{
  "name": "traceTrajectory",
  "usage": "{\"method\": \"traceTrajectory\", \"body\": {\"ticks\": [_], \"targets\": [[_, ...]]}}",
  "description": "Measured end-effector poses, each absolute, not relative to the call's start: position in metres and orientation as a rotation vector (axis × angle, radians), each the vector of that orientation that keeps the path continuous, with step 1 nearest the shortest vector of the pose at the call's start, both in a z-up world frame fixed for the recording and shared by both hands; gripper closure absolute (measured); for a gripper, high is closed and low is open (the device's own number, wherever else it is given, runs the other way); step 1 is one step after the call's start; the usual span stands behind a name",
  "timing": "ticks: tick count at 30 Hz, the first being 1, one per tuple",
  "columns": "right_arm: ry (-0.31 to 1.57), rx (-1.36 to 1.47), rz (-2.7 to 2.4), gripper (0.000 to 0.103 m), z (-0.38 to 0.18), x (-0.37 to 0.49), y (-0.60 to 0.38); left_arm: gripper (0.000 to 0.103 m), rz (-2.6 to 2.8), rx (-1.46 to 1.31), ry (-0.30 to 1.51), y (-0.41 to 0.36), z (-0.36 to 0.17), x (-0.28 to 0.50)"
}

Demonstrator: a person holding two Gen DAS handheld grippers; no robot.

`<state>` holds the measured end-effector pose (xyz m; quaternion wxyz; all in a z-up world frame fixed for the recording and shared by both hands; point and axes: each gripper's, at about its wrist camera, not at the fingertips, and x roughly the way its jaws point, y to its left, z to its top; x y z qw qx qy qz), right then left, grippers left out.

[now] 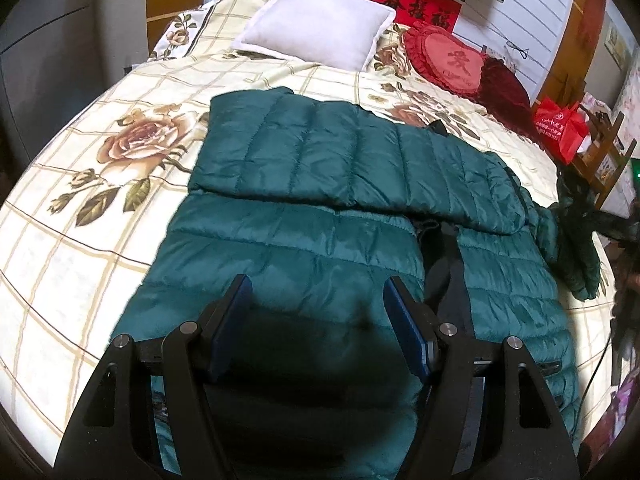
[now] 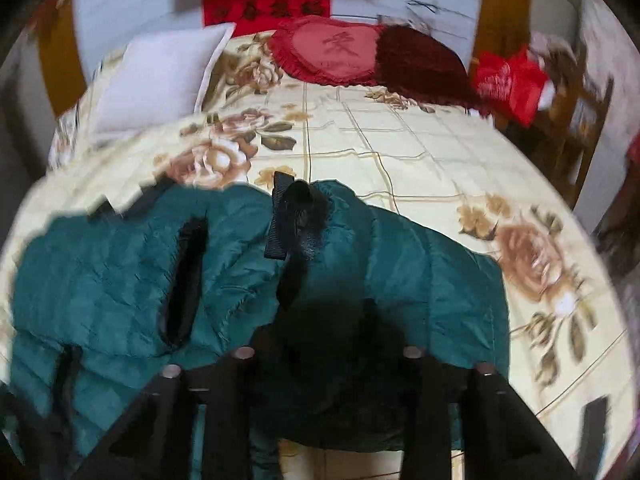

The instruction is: Fold large clothes

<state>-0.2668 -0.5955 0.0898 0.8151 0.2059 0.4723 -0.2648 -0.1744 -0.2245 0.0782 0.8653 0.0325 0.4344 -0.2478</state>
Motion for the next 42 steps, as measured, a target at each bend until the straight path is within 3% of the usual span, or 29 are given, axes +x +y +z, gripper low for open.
{"method": "traceTrajectory", "body": {"ticks": [8,13,19,29,30,31,33,42], "targets": [[0.798,0.584,-0.274,0.08,0.176,-0.25,-0.584,0.035,-0.513,0.014,0.885,-0.211,0.089,-0.166],[0.771,0.66,-0.091,0.08,0.188,-0.203,-0.541,0.035,-0.508,-0.003,0.876,-0.202,0.094,-0.163],[0.829,0.682,0.044,0.08,0.157,-0.137,-0.47,0.035,-0.486,-0.033,0.874,-0.185,0.097,-0.151],[1.023,0.725,0.173,0.08,0.052,-0.046,-0.371,0.035,-0.446,-0.074,0.9,-0.162,0.086,-0.13],[1.058,0.723,0.17,0.074,0.043,-0.044,-0.365,0.035,-0.445,-0.077,0.905,-0.162,0.085,-0.128],[1.069,0.724,0.176,0.059,0.039,-0.044,-0.363,0.035,-0.445,-0.08,0.908,-0.162,0.084,-0.128],[1.041,0.729,0.215,0.048,0.043,-0.051,-0.362,0.035,-0.459,-0.098,0.906,-0.161,0.085,-0.127],[0.975,0.539,0.13,0.046,0.109,-0.124,-0.41,0.035,-0.514,-0.217,0.905,-0.182,0.099,-0.114]]}}
